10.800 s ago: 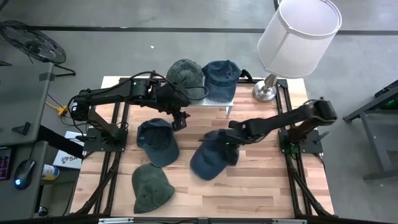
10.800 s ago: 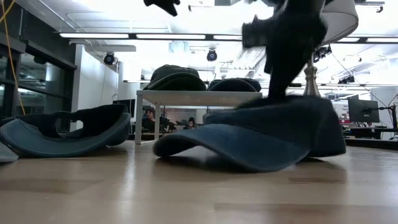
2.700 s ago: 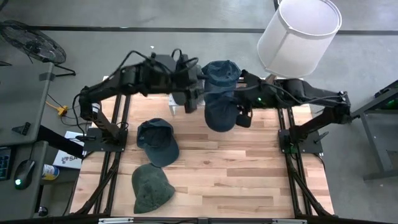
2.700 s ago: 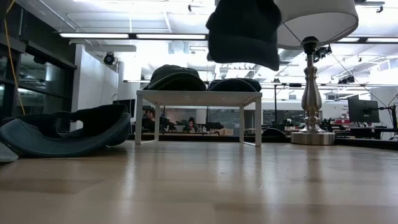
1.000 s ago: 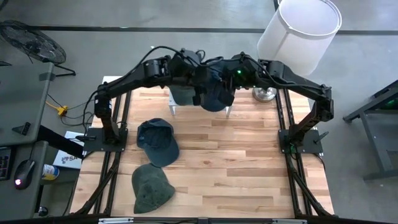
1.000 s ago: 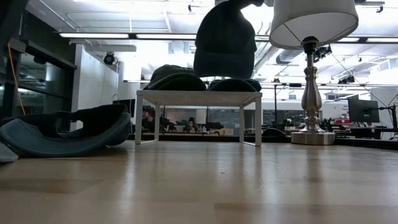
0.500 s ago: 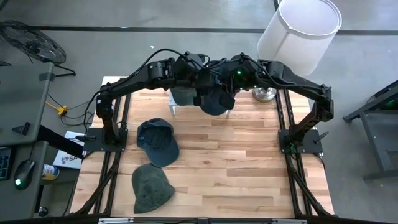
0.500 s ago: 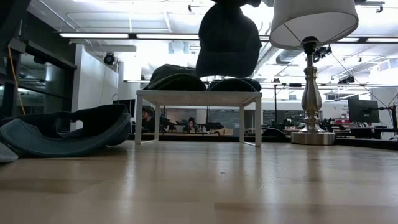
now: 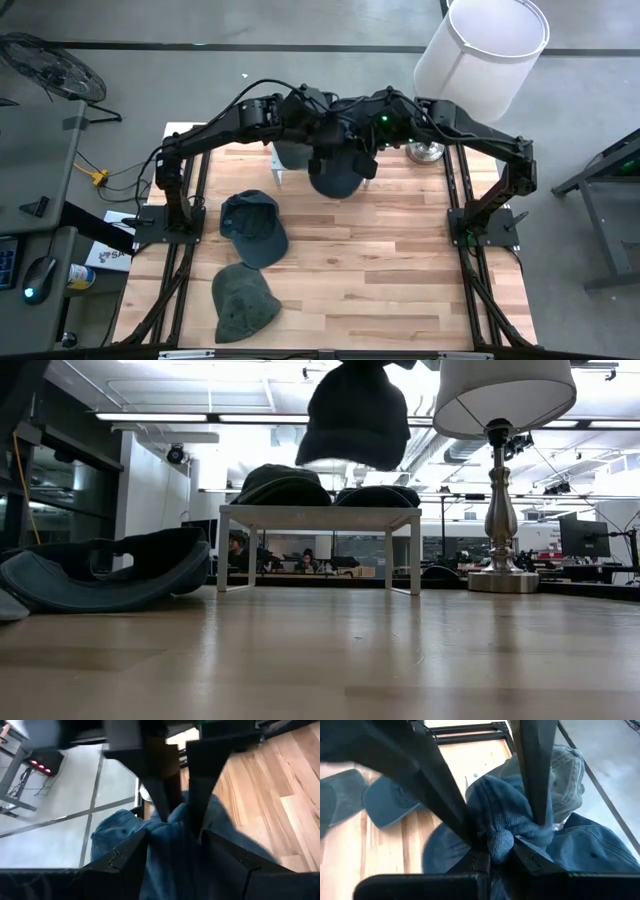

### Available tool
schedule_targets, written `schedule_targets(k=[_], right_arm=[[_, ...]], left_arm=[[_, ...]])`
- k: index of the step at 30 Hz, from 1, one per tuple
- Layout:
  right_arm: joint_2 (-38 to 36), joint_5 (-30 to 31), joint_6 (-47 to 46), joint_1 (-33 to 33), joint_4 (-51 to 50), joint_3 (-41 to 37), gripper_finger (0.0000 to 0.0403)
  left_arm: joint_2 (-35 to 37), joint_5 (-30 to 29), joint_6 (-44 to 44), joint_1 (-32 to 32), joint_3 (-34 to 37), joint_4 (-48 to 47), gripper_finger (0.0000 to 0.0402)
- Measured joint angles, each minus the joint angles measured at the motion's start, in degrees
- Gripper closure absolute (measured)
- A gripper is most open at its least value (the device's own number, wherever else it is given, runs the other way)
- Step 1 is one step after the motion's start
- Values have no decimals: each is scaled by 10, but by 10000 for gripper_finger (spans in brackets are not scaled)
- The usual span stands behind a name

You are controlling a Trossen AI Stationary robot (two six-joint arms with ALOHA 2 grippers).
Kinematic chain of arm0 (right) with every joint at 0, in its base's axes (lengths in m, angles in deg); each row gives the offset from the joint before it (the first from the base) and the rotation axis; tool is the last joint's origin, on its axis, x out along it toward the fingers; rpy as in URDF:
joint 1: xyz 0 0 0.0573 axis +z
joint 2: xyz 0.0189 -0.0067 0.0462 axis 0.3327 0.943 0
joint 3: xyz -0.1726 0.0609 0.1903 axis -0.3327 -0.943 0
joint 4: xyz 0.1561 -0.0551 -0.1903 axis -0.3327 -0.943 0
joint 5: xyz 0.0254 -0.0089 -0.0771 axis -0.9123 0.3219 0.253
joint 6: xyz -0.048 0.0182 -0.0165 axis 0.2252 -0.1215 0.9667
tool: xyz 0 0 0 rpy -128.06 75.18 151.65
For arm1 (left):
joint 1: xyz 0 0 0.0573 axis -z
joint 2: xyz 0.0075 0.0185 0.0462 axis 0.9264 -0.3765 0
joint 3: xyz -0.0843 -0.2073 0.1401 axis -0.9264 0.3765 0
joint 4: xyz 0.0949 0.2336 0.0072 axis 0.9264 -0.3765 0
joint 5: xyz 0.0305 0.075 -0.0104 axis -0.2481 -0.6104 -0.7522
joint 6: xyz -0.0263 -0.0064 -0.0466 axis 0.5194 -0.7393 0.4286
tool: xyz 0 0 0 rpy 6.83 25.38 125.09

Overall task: Pick & Place hat
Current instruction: Stack the right blue cap on top of the blue cap on the shelf

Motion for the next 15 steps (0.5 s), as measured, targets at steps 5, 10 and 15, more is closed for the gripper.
schedule_targets(k=[5, 10, 15], right_arm=[[0, 0, 0, 4, 2, 1, 380], [0, 0, -1, 7, 0, 1, 380], [-1, 2, -8, 7, -5, 1, 380]], left_arm=[[-9, 4, -3, 5, -1, -13, 219], [-14, -34, -3, 13, 0, -28, 256], [-15, -40, 2, 12, 0, -29, 343]])
